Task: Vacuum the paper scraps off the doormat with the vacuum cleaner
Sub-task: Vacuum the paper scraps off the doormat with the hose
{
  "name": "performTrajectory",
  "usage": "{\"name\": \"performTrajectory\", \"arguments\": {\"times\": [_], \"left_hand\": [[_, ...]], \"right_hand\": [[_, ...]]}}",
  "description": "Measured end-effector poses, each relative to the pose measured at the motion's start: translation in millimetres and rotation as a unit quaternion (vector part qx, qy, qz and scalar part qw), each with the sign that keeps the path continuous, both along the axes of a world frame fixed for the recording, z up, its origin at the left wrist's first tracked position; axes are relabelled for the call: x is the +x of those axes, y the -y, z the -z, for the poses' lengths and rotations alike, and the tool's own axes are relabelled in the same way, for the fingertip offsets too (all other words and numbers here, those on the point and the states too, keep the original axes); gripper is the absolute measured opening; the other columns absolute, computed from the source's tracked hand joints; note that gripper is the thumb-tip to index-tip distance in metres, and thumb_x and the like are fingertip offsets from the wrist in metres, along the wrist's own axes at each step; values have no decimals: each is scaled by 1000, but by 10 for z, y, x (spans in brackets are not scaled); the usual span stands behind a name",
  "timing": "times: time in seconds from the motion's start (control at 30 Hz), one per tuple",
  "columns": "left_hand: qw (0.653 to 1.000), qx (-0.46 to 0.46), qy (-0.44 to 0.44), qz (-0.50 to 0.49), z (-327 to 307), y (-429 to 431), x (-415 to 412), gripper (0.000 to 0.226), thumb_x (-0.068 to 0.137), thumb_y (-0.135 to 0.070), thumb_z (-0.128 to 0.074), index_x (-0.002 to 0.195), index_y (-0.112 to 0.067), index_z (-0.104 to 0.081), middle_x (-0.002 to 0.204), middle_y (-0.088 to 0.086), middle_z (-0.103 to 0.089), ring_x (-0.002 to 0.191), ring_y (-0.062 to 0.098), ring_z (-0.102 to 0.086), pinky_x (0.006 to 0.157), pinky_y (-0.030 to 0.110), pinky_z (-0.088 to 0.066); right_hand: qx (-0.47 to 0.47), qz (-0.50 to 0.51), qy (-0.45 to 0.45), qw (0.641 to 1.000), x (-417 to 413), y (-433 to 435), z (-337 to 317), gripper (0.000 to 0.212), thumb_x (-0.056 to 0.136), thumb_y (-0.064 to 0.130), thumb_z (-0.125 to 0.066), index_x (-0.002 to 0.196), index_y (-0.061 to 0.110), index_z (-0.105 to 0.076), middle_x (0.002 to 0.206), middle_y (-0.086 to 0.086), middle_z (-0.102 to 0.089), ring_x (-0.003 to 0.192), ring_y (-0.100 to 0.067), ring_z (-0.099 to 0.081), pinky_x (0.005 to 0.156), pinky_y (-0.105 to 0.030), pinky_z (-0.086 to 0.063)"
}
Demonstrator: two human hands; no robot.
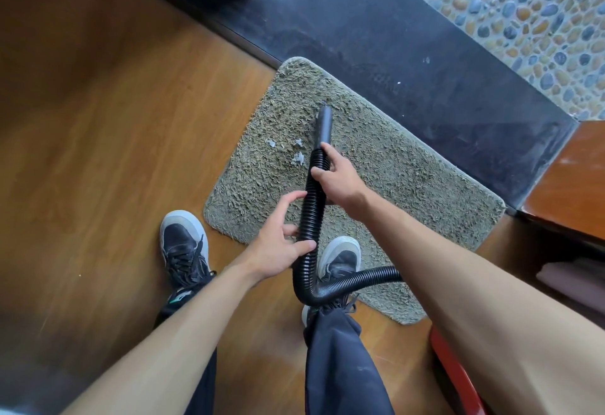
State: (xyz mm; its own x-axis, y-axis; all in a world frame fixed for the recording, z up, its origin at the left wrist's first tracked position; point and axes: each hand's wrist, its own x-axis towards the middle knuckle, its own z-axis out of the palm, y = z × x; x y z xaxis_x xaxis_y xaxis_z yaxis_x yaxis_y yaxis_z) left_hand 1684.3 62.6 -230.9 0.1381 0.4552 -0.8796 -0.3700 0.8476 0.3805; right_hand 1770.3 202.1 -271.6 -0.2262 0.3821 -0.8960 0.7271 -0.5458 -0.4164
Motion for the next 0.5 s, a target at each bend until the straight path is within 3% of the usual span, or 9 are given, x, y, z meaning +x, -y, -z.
{"name": "performTrajectory", "arguments": {"times": [0.07, 0.27, 0.37, 0.43, 0.5], "left_hand": [[1000, 0, 9, 2, -27, 23, 52, 80, 89, 10, -64, 138, -46, -36, 99, 17, -74, 77, 27, -72, 62, 33, -57], [1000, -5, 23, -10, -114, 167, 139, 79, 89, 12, -63, 140, -41, -35, 96, 16, -71, 71, 20, -68, 58, 25, -55], [1000, -10, 10, -20, -123, 211, 106, 78, 89, 12, -63, 138, -42, -35, 97, 16, -71, 74, 20, -69, 60, 27, -56], [1000, -9, 0, -19, -112, 203, 57, 78, 90, 9, -63, 135, -48, -37, 98, 15, -73, 78, 22, -71, 65, 31, -57], [1000, -7, -4, -16, -90, 169, 9, 78, 90, 8, -64, 134, -51, -38, 98, 14, -73, 80, 22, -71, 66, 33, -57]], "right_hand": [[-9, 29, 0, 1000, 83, 40, -13, 65, 95, 5, -50, 153, 24, -28, 127, -13, -59, 101, -21, -63, 90, -45, -56], [-64, 96, -4, 993, 193, 163, -36, 62, 97, 0, -51, 151, 26, -34, 109, -12, -61, 76, -16, -61, 48, -25, -53], [-65, 89, -10, 994, 104, 192, -19, 61, 97, 1, -51, 150, 26, -36, 102, -5, -61, 78, -15, -61, 57, -29, -56], [-63, 81, -18, 995, 37, 165, -8, 61, 97, 1, -52, 150, 26, -36, 108, -7, -62, 84, -19, -63, 67, -36, -57], [-60, 81, -19, 995, -13, 115, -7, 62, 96, 2, -52, 151, 26, -35, 117, -11, -62, 88, -22, -64, 66, -36, -57]]}}
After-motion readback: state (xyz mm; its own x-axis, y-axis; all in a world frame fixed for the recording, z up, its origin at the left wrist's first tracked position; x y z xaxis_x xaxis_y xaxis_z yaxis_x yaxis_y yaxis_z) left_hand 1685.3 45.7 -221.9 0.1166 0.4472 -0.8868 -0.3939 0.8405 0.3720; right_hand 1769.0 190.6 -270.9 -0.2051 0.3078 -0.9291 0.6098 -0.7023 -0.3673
